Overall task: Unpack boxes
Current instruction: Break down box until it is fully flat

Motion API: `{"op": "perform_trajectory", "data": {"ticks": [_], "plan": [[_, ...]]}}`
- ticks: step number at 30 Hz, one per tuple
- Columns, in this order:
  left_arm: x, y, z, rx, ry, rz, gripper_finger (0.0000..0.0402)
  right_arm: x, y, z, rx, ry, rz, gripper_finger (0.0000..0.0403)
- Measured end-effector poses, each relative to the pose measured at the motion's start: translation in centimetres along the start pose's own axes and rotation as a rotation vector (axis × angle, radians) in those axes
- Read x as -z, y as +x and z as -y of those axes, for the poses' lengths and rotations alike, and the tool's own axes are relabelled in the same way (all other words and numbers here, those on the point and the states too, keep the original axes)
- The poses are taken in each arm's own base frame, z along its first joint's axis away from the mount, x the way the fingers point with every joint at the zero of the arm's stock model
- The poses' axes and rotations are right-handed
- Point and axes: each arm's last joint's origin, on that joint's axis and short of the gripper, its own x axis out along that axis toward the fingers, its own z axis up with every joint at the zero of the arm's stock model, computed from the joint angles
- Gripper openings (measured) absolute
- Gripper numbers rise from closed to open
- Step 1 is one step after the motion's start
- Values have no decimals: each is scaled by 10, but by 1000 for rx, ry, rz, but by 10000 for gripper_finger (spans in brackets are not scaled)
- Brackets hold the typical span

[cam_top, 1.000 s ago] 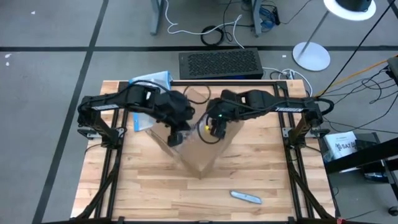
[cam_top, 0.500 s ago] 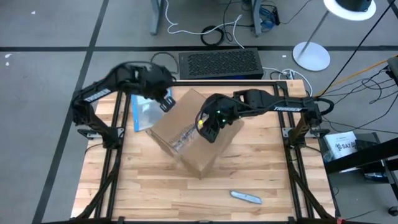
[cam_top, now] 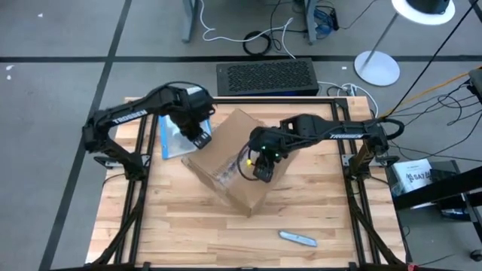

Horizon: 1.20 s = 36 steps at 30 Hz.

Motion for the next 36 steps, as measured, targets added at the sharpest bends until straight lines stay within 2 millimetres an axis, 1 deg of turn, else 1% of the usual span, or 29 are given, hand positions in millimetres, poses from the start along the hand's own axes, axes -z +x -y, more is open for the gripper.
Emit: {"op": "perform_trajectory", "data": {"ticks": [2, 5, 8, 10, 13, 15, 18, 21, 24, 26, 28, 30, 33, 36], "plan": [[0, 1, 10, 74, 20, 37, 10, -3, 1, 3, 24, -25, 25, 176], [1, 1, 25, 147, 45, 71, 10, -11, 1, 14, 37, -22, 49, 176], [4, 2, 38, 183, 69, 87, 10, -19, 3, 22, 36, -4, 78, 176], [7, 3, 45, 194, 88, 83, 10, -22, 8, 25, 34, -4, 69, 176], [11, 5, 51, 194, 107, 85, 10, -24, 19, 25, 34, -12, 31, 176], [12, 5, 53, 177, 98, 91, 10, -24, 26, 21, 41, -26, 24, 176], [16, 6, 54, 163, 105, 74, 10, -24, 27, 11, 28, -40, 62, 175], [19, 6, 55, 151, 111, 57, 10, -24, 18, 3, 22, -37, 131, 176], [20, 6, 56, 147, 117, 59, 10, -27, -3, -4, 21, -45, 231, 176], [20, 6, 56, 143, 116, 58, 10, -32, -16, -8, 0, -45, 311, 176], [21, 7, 57, 139, 120, 58, 10, -38, -24, -10, -20, -41, 381, 175], [20, 7, 60, 155, 131, 77, 10, -44, -28, -13, -46, -40, 448, 176], [19, 10, 67, 178, 152, 86, 10, -47, -27, -12, -63, -27, 460, 176], [23, 8, 69, 183, 149, 88, 10, -48, -24, -10, -62, -19, 453, 176]]}}
